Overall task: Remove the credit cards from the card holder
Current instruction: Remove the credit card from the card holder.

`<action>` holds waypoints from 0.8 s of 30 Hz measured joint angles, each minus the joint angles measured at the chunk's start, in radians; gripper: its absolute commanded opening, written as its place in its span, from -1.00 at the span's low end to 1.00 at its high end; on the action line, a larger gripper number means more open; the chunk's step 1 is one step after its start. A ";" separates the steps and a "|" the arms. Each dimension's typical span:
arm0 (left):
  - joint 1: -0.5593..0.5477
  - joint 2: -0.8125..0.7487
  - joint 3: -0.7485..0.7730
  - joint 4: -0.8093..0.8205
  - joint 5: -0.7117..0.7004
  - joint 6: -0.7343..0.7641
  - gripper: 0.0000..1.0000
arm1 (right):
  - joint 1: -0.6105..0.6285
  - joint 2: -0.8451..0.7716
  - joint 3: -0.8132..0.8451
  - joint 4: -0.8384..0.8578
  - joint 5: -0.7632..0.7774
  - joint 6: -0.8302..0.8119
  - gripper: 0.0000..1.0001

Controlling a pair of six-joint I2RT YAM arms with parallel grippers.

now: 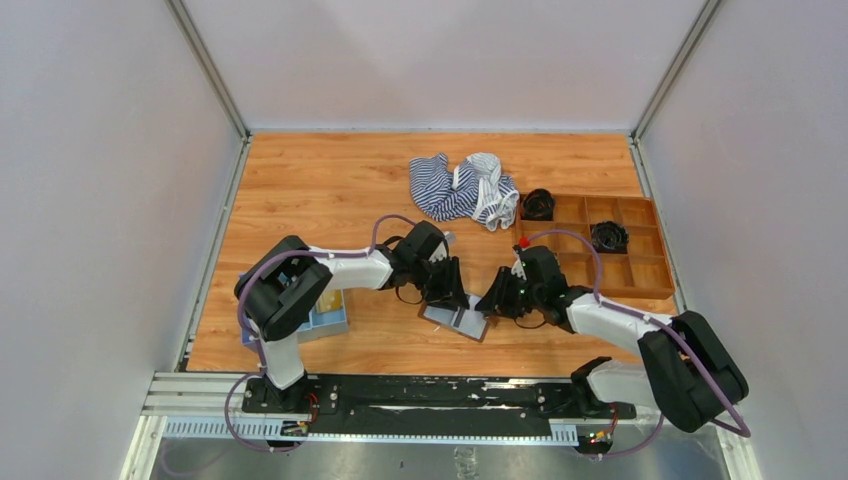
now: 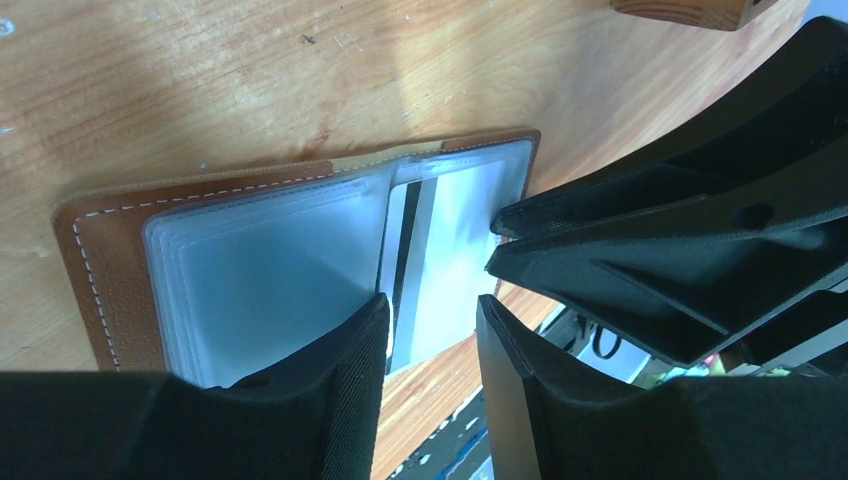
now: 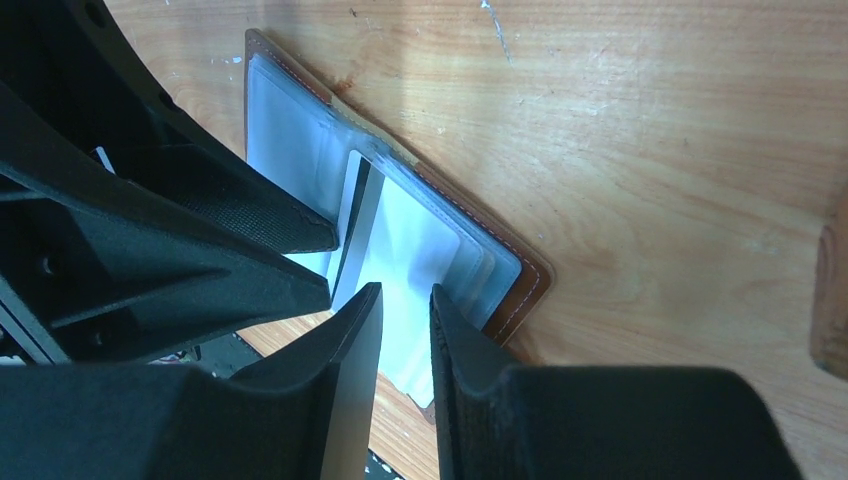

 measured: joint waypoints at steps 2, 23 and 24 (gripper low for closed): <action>0.000 0.000 0.005 -0.021 -0.010 0.015 -0.08 | 0.000 0.004 -0.001 0.008 -0.004 0.003 -0.44; -0.003 0.010 0.010 -0.032 0.007 0.055 -0.28 | 0.000 0.016 -0.011 0.039 -0.019 0.007 -0.48; -0.003 0.015 0.010 -0.027 0.015 0.053 -0.30 | 0.000 0.017 -0.011 0.041 -0.021 0.008 -0.48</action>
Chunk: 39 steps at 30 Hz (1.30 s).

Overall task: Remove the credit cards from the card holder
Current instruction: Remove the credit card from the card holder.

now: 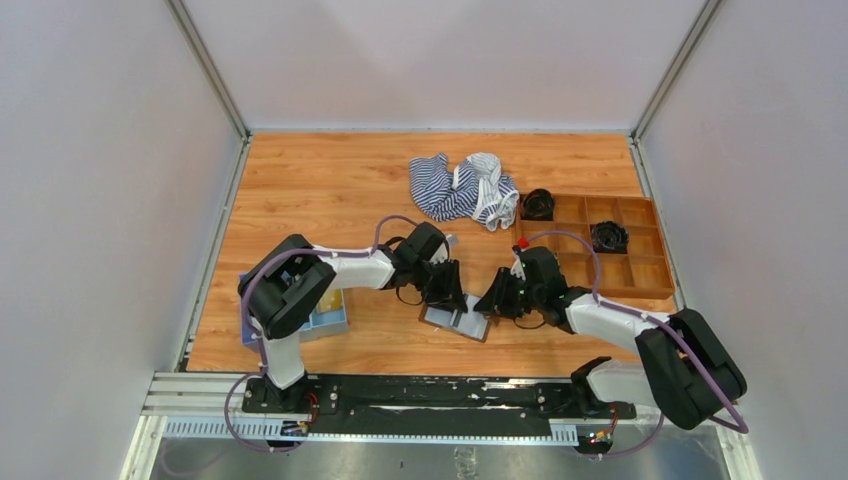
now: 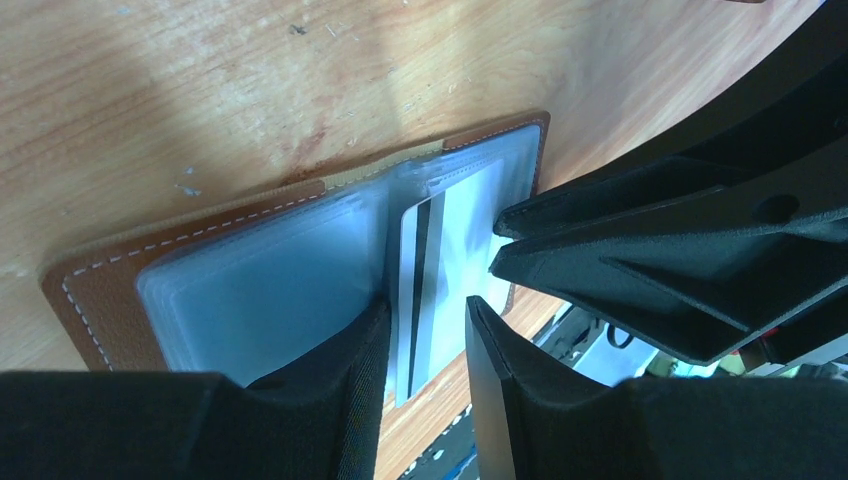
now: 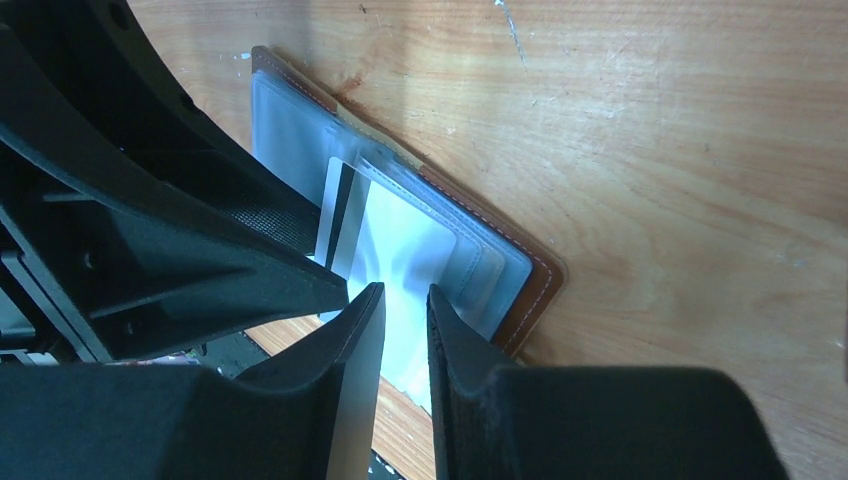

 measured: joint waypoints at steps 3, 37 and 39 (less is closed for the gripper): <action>0.000 0.008 0.000 0.012 0.018 -0.005 -0.52 | 0.000 0.002 0.000 0.003 -0.005 0.000 -0.48; 0.044 -0.025 -0.047 0.040 0.017 -0.042 -0.50 | 0.000 0.019 -0.006 0.032 -0.017 0.000 -0.52; 0.047 -0.026 -0.049 0.041 0.017 -0.042 -0.63 | 0.000 0.020 -0.006 0.033 -0.017 0.000 -0.52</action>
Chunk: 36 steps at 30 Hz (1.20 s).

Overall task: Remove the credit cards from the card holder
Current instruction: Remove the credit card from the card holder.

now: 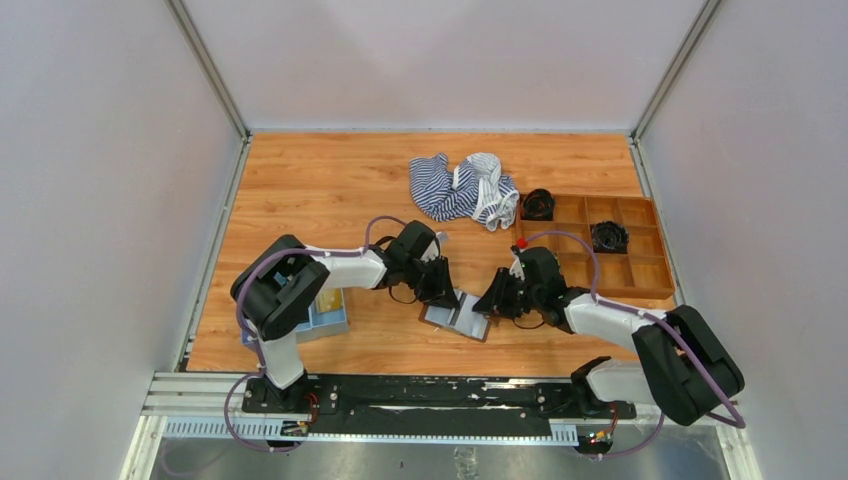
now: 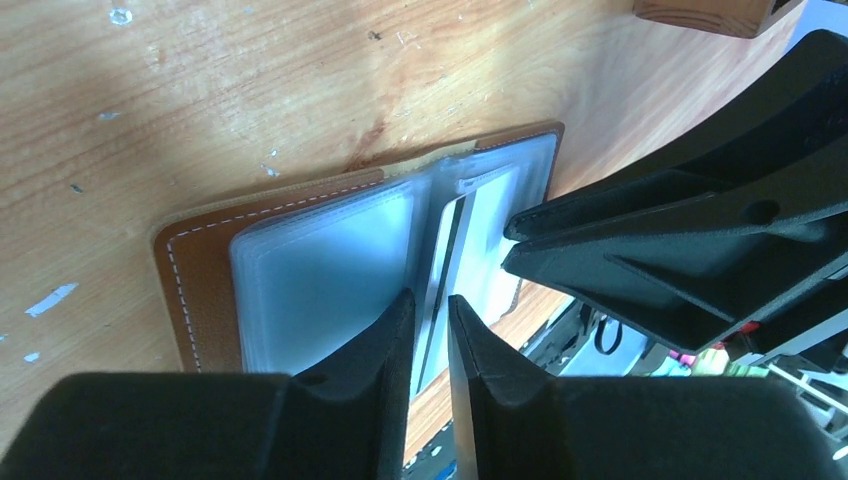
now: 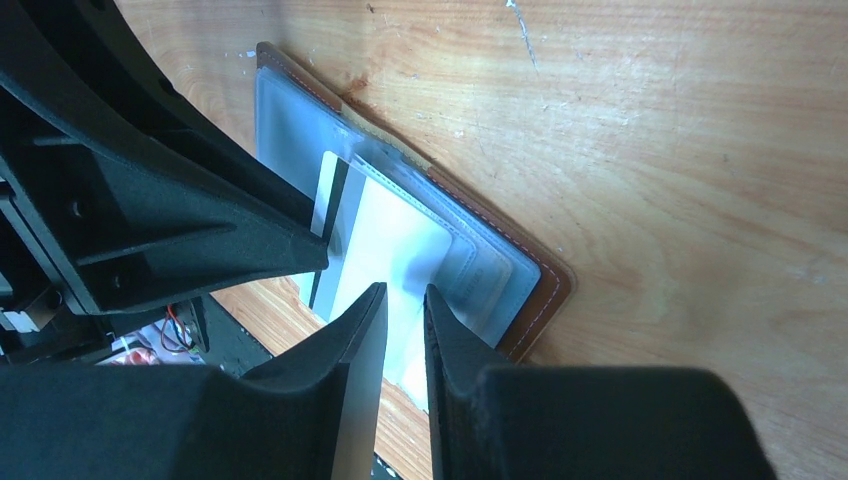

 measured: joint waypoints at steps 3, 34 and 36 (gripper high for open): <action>0.003 -0.002 -0.006 0.000 0.000 0.000 -0.89 | 0.000 0.002 0.000 0.003 -0.001 0.000 -0.52; 0.109 -0.294 0.002 -0.297 -0.119 0.175 -1.00 | 0.000 0.031 0.003 0.026 -0.026 -0.006 -0.56; 0.109 -0.330 0.062 -0.391 -0.177 0.219 -1.00 | 0.000 0.031 0.003 0.026 -0.026 -0.006 -0.55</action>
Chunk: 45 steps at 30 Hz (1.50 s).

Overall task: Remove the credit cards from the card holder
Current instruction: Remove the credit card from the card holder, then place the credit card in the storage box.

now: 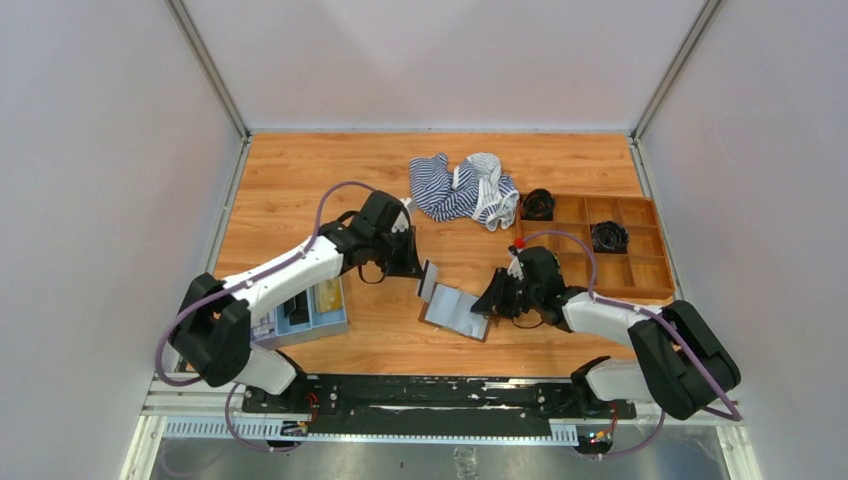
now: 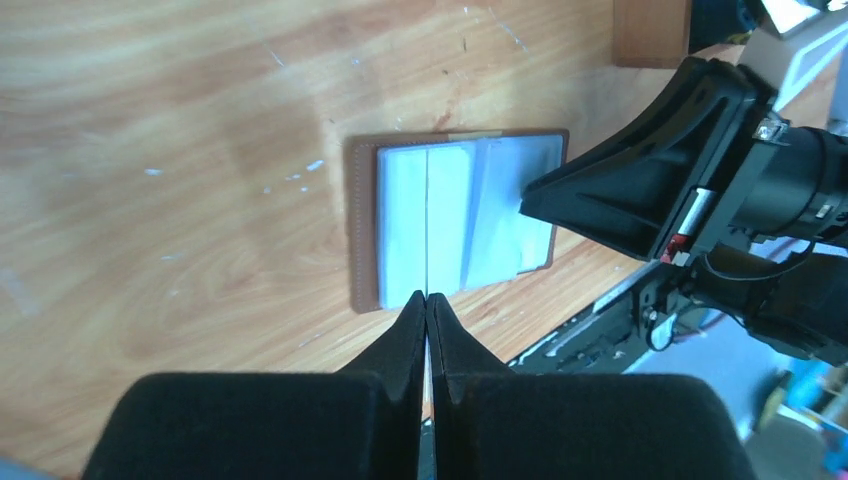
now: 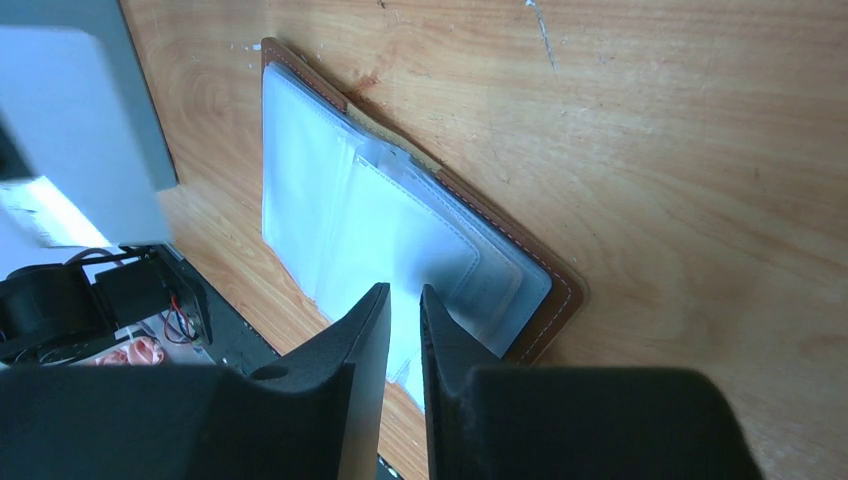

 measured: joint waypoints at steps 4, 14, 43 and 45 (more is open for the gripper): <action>0.002 -0.070 0.095 -0.153 -0.121 0.072 -1.00 | 0.000 -0.003 0.000 -0.002 0.000 0.000 -0.53; 0.163 -0.214 0.179 -0.541 -0.511 0.202 -1.00 | 0.000 -0.011 0.000 -0.006 -0.006 -0.002 -0.37; 0.374 0.174 0.145 -0.756 -1.356 0.194 -1.00 | 0.000 0.000 0.095 -0.211 -0.026 -0.088 -0.35; 0.381 0.212 0.147 -0.757 -1.341 0.184 -1.00 | 0.000 -0.002 0.106 -0.241 -0.025 -0.101 -0.35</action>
